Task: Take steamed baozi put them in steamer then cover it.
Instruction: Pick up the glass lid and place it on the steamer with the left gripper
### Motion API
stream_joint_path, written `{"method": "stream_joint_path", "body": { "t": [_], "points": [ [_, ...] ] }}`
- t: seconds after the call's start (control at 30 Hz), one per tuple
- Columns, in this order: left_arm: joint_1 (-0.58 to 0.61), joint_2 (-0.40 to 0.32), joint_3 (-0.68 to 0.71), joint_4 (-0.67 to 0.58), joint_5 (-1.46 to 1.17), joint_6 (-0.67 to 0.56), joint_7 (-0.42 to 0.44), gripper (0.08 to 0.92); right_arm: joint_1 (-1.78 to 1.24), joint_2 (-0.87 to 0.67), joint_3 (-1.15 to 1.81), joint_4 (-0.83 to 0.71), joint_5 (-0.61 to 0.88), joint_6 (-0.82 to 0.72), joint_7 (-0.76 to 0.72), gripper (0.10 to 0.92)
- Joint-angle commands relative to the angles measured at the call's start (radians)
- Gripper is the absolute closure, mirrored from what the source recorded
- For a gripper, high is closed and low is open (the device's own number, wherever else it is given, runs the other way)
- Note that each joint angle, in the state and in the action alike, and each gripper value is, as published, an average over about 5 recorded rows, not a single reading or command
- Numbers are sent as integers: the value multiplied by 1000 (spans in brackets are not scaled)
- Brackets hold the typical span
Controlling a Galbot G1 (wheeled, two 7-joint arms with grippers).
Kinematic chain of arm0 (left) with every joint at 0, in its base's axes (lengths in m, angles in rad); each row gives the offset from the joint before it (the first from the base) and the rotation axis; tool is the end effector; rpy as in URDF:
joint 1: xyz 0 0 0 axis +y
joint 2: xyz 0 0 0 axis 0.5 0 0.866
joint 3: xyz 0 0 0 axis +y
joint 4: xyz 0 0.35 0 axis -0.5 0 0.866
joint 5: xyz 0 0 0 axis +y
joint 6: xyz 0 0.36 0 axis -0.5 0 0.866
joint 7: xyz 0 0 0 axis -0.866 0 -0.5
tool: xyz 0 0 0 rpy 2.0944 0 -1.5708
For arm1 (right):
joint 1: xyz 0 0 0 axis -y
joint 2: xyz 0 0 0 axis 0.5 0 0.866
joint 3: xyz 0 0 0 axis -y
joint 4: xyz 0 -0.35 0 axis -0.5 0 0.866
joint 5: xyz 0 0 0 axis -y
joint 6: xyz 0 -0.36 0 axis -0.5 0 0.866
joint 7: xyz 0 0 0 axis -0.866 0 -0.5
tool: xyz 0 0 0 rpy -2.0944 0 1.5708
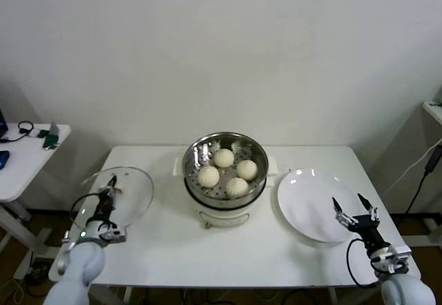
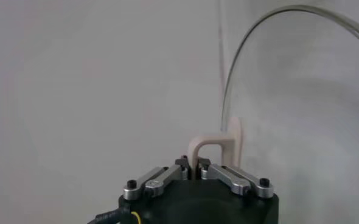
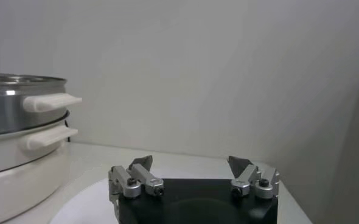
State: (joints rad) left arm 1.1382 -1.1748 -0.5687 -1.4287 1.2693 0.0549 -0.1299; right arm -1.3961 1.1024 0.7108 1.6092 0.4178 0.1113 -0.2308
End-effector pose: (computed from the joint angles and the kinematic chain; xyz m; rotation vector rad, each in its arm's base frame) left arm 0.3215 0.1695 -0.3946 0.0609 -1.9959 -2.2286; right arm 0.2399 -0.2115 -0.3743 0.1416 -3.0049 0.1096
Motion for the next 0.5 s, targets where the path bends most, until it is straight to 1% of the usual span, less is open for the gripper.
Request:
{"method": "stream_joint_path", "body": {
  "t": [0.03, 0.13, 0.27, 0.4, 0.5],
  "points": [
    [140, 121, 21, -424, -71, 304, 17, 848, 45, -34, -14, -39, -1, -2, 0, 203],
    [163, 188, 43, -513, -130, 391, 33, 848, 65, -43, -25, -55, -3, -3, 2, 203],
    [178, 285, 83, -610, -239, 492, 33, 848, 84, -53, -45, -69, -14, -7, 5, 203],
    [166, 378, 142, -713, -357, 599, 28, 848, 108, -56, -66, -87, -24, -7, 6, 203],
    [136, 431, 222, -769, -402, 660, 25, 848, 128, -54, -83, -97, -31, -9, 7, 203]
  ]
}}
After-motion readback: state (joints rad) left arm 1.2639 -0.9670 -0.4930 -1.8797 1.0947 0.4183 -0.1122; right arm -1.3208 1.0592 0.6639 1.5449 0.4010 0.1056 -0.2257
